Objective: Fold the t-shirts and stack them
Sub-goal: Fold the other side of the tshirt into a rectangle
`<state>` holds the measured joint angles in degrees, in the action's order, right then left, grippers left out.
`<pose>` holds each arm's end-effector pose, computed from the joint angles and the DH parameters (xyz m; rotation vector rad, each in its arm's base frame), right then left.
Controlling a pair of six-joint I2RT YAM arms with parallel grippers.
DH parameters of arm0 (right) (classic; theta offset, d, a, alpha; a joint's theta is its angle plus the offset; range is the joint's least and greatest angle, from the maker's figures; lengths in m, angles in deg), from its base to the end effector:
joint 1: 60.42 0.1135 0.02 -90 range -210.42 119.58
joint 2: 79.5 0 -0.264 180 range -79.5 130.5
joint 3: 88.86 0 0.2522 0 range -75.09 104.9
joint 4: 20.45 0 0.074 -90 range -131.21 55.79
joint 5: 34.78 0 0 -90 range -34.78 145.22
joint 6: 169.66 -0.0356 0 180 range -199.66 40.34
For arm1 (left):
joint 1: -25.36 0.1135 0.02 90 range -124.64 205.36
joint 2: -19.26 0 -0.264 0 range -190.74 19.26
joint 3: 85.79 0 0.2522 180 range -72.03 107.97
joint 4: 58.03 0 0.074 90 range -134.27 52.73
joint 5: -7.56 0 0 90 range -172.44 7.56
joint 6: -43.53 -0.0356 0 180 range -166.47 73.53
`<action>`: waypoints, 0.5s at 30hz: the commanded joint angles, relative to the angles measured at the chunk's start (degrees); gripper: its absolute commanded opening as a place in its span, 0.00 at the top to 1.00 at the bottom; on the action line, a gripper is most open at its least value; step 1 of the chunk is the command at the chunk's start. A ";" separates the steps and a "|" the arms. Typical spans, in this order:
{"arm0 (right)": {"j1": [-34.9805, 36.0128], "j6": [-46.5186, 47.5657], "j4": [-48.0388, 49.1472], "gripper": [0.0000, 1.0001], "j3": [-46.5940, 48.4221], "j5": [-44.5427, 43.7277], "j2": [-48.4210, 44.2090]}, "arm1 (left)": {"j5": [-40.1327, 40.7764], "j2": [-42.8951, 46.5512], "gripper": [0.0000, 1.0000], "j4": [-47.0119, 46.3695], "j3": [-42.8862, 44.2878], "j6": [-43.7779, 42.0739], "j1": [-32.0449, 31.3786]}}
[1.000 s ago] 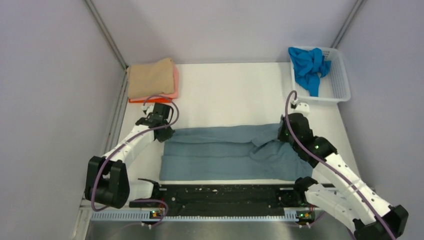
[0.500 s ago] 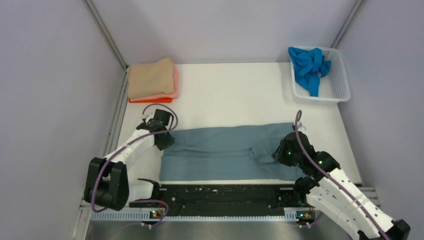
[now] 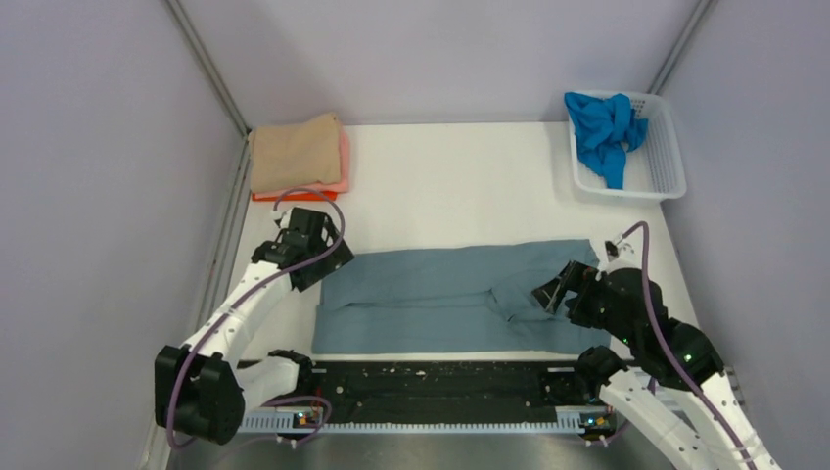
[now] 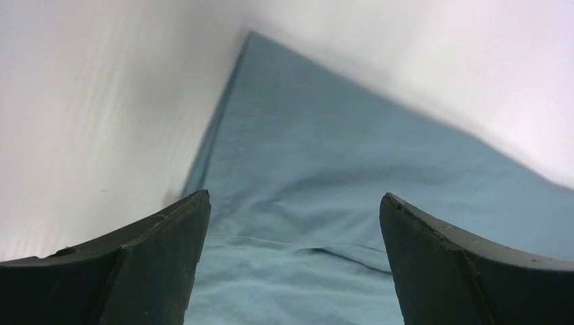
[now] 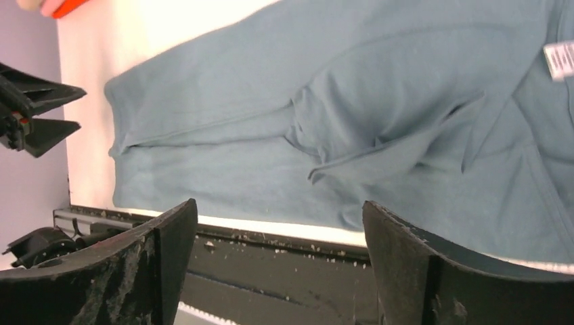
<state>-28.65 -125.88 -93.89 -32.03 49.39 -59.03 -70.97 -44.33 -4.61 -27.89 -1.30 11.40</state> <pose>0.0555 0.0301 0.2894 0.3454 2.2636 0.6263 0.2050 -0.0437 0.2315 -0.7612 2.4600 -0.1261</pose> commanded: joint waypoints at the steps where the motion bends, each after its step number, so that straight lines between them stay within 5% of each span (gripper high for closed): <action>1: 0.60 5.38 13.15 0.07 -1.83 1.22 0.38 | -8.17 -1.09 0.01 -7.68 1.79 -3.20 -1.01; 7: 0.53 7.69 35.28 0.01 -9.38 1.83 17.19 | -15.03 -10.47 0.01 -13.76 2.44 -4.36 -3.75; 11: 0.29 9.01 32.07 0.01 -5.95 -3.50 33.98 | -16.45 -15.92 0.01 -15.12 1.37 -4.16 -3.88; 15: 0.31 7.88 25.34 0.01 -6.96 -3.45 39.09 | -13.65 -17.57 0.01 -15.04 -0.63 -3.45 -3.89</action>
<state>-28.65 -118.42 -64.91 -39.83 48.15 -21.26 -85.23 -61.40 -17.13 -27.30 -4.65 7.55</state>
